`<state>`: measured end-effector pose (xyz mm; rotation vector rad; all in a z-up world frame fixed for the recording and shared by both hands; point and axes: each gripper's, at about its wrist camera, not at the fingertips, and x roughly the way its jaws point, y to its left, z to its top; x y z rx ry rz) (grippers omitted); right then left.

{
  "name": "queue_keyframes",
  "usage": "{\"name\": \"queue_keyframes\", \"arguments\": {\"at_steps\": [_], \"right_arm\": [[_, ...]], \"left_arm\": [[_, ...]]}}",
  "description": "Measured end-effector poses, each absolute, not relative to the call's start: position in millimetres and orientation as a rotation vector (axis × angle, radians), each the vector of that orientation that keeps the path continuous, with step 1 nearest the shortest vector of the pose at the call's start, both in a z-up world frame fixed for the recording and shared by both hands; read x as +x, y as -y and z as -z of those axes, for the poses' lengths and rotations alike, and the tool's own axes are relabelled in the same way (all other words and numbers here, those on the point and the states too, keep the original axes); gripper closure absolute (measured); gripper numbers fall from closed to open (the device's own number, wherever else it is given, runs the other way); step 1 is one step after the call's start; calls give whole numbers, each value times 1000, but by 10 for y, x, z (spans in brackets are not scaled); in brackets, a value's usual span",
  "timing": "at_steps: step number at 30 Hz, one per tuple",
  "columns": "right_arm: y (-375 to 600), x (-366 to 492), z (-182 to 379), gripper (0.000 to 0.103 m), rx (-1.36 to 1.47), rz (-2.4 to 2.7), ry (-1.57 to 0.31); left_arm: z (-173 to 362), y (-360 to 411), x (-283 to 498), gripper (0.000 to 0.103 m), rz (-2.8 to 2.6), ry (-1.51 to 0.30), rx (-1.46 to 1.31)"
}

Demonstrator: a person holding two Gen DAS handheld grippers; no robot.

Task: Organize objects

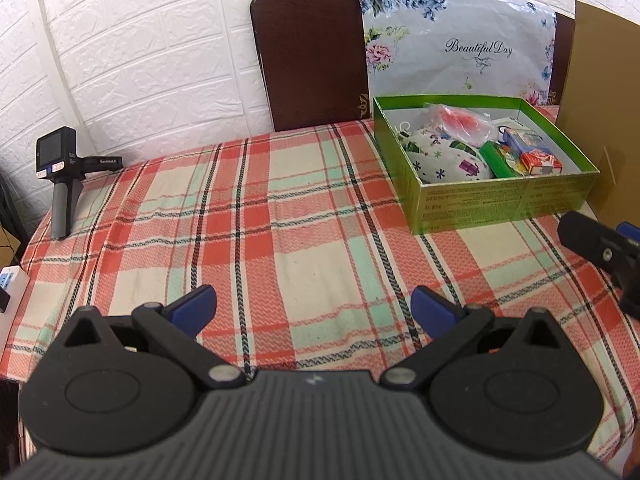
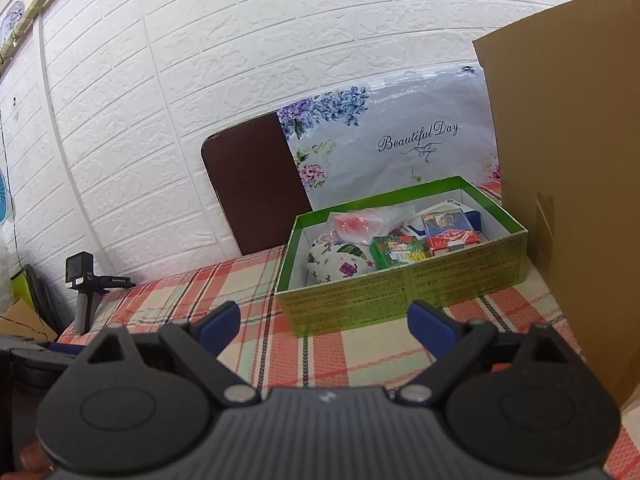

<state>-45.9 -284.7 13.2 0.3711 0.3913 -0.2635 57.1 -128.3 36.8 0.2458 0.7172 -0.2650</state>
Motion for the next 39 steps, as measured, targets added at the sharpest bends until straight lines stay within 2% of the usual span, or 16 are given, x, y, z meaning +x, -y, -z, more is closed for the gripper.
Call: {"name": "queue_keyframes", "arguments": {"at_steps": [39], "right_arm": [[2932,-408,48,8,420,271,-427]], "left_arm": [[-158,1368,633,0,257,-802,266]]}}
